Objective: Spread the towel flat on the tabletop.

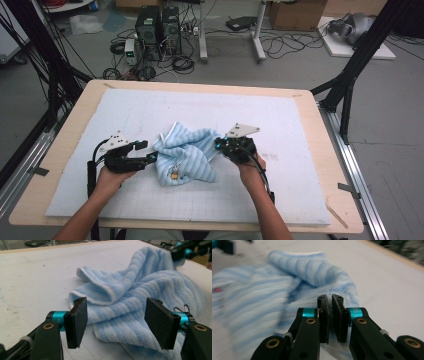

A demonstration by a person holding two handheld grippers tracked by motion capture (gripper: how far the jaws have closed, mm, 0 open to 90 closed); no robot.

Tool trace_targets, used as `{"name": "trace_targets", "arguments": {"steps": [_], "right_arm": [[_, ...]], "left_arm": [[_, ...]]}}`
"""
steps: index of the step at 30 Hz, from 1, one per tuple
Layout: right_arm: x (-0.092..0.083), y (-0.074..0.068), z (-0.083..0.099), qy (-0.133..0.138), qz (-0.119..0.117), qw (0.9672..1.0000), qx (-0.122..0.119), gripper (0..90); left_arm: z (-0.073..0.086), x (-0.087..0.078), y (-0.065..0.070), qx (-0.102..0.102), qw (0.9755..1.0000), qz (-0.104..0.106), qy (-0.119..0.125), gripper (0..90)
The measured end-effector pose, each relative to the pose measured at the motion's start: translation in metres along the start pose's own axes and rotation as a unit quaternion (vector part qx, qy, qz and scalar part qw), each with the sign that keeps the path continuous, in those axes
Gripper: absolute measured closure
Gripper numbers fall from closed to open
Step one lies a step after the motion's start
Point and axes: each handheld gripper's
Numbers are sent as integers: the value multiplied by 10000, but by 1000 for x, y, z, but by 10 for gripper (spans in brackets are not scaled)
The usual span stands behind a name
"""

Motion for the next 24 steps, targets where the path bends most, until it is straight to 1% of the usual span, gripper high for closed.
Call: {"name": "trace_targets", "arguments": {"steps": [2,3,4,5,6,7,8,10,11,12,14,15,16,17,18,19,20,21,22,23,24], "right_arm": [[-6,9,-1,46,403,9992,61,843],[-6,9,-1,46,403,9992,61,843],[-8,15,0,59,577,9983,93,843],[-11,26,1,27,888,9958,198,843],[-12,32,2,-11,1052,9942,204,843],[-12,32,2,-11,1052,9942,204,843],[-13,44,4,-93,1326,9906,315,843],[-12,56,9,-222,1583,9865,356,843],[-12,56,9,-222,1583,9865,356,843],[-8,67,15,-471,1794,9818,412,843],[-6,76,24,-729,1966,9767,453,839],[-6,79,27,-795,2003,9748,568,809],[-6,79,27,-795,2003,9748,568,809],[-11,81,31,-639,1994,9746,793,688],[-11,81,31,-639,1994,9746,793,688],[-18,79,30,-533,1898,9768,839,608],[-18,79,30,-533,1898,9768,839,608],[-29,73,28,-349,1823,9796,773,561],[-29,73,28,-349,1823,9796,773,561],[-42,66,29,-235,1803,9810,674,527],[-42,66,29,-235,1803,9810,674,527]], "left_arm": [[0,0,0,-6,10000,9,-4,353],[0,1,0,1,10000,16,-21,353],[1,1,1,-11,10000,20,-24,353],[1,1,1,-2,10000,28,-35,355],[1,2,1,5,10000,48,-43,355],[1,2,1,18,10000,46,-54,355],[2,3,1,12,10000,44,-57,355],[2,3,1,18,10000,66,-67,355],[1,3,2,15,10000,71,-66,355],[1,3,2,18,9999,74,-70,355],[1,3,2,3,9999,82,-58,355],[1,3,2,-4,10000,79,-47,355],[1,3,2,-2,10000,80,-41,355],[0,4,1,11,9999,99,-38,355],[-1,5,1,4,9999,118,-45,355],[-4,9,0,2,9999,147,-6,355],[-4,9,0,2,9999,147,-6,355],[-6,12,0,-24,9998,179,2,355],[-10,15,0,1,9998,215,-2,355],[-15,21,0,18,9997,239,35,361],[-18,25,1,21,9997,260,41,361]]}}
Point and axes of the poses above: each handheld gripper's, and its own axes: x roughly forward along the jaws, z roughly out of its underside, y roughly to its right, and after that the axes turned 11 degrees about y, right-handed
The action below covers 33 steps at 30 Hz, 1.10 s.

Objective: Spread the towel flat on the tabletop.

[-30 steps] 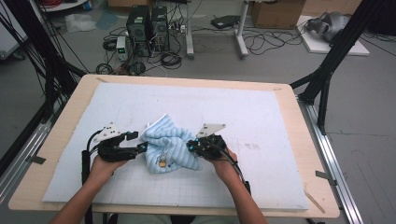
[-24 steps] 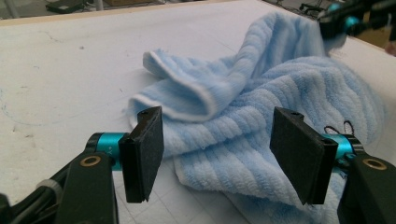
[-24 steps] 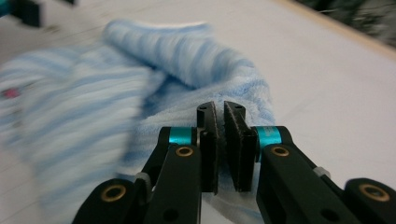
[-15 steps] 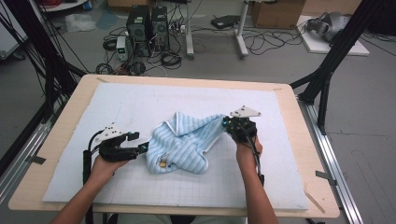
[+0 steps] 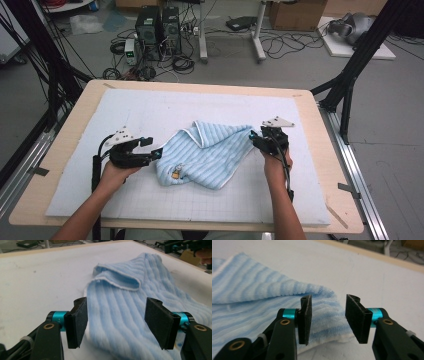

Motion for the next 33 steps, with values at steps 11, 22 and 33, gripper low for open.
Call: {"name": "trace_targets", "arguments": {"steps": [11,22,33], "right_arm": [[-48,1,30,163,-327,9993,-47,481],[-56,-3,39,180,-451,9988,-105,468],[-57,-5,42,115,-498,9986,-126,468]], "left_arm": [[-38,77,7,-108,9996,251,-72,379],[-34,170,7,-39,9932,-38,-1166,408],[-22,194,9,550,9871,-31,-1505,856]]}}
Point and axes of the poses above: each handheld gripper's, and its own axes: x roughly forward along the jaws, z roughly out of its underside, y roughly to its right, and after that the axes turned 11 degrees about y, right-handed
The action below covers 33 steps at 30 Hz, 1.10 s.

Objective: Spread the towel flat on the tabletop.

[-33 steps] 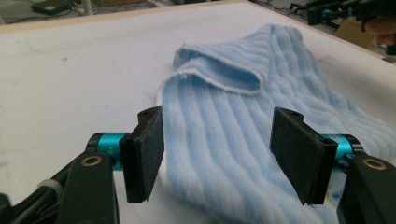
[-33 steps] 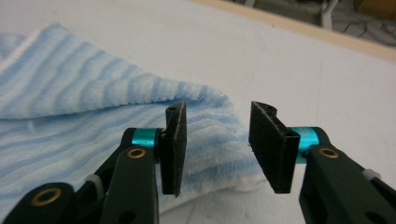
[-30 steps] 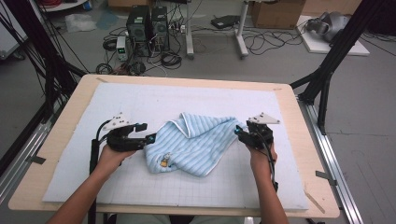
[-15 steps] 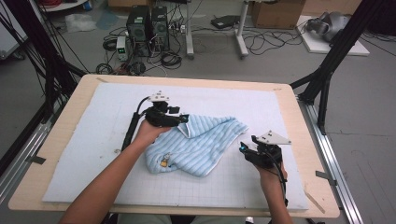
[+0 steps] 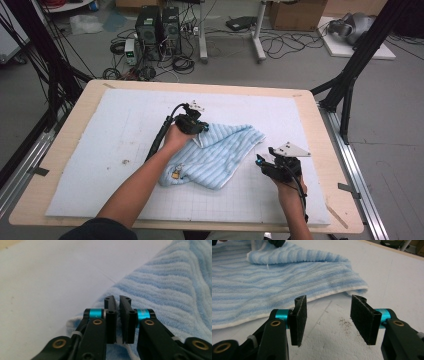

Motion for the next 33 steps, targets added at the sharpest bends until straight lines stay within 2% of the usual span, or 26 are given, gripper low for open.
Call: {"name": "trace_targets", "arguments": {"steps": [3,5,8,11,15,19,24,25,27,29,30,31,32,33], "right_arm": [[-1,0,0,13,11,10000,6,468],[0,0,0,12,8,10000,21,468],[0,-1,0,13,-7,10000,25,468],[3,-3,1,-39,-46,10000,13,468],[5,-5,2,-61,-62,10000,3,468],[6,-5,3,-99,-79,9999,29,468],[10,-8,4,-144,-122,9998,28,468],[10,-8,4,-142,-133,9998,28,468],[11,-9,3,-146,-151,9998,36,468],[12,-10,3,-118,-201,9997,76,468],[13,-12,2,-74,-312,9994,108,466],[13,-12,2,-74,-312,9994,108,466],[15,-14,1,-40,-396,9992,107,460],[18,-20,-1,-2,-639,9979,142,445]], "left_arm": [[-5,-7,-4,-79,9996,11,288,859],[-8,-12,-9,-190,9984,-30,528,859],[-12,-20,-20,-347,9966,-129,738,862],[-13,-30,-38,-585,9915,-415,1087,866],[-10,-46,-68,-877,9845,-842,1266,868],[-8,-60,-92,-938,9771,-1256,1437,868],[-5,-66,-113,-899,9708,-1665,1475,869],[-3,-66,-116,-936,9694,-1692,1514,864],[1,-65,-118,-1085,9698,-1553,1537,836],[2,-65,-116,-1137,9712,-1482,1476,642],[2,-67,-115,-1191,9715,-1411,1483,514],[3,-70,-114,-1243,9699,-1394,1562,514],[4,-75,-111,-1262,9694,-1350,1616,475],[5,-81,-109,-1229,9708,-1262,1626,467]]}}
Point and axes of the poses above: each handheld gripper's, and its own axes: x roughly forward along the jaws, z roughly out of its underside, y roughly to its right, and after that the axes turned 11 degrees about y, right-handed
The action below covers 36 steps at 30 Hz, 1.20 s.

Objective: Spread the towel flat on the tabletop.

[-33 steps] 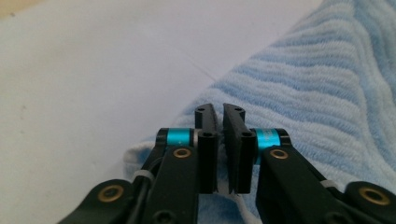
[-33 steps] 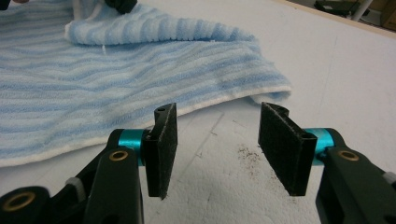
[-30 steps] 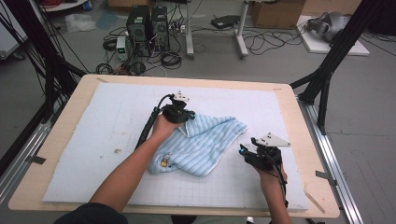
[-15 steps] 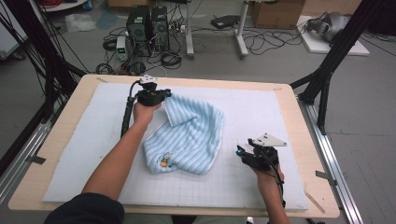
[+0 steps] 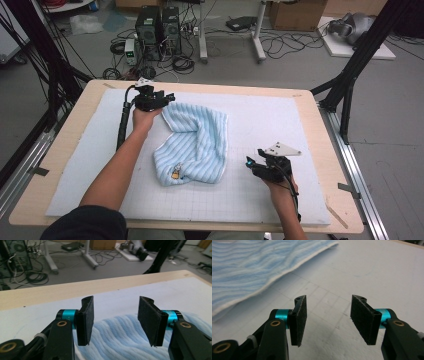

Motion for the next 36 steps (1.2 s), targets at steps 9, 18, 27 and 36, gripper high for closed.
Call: {"name": "trace_targets", "arguments": {"steps": [9,18,27,36], "right_arm": [[44,-54,-14,-129,-1504,9885,-41,346],[72,-82,-12,-780,-1923,9769,-518,820],[72,-62,-34,-378,-1713,9844,-131,823],[102,-38,-55,-401,-1133,9927,105,824]], "left_arm": [[17,-59,17,544,9968,576,-54,452],[36,-103,21,712,9946,755,75,476],[45,-120,14,588,9954,738,139,478],[51,-132,15,576,9942,890,204,468]]}}
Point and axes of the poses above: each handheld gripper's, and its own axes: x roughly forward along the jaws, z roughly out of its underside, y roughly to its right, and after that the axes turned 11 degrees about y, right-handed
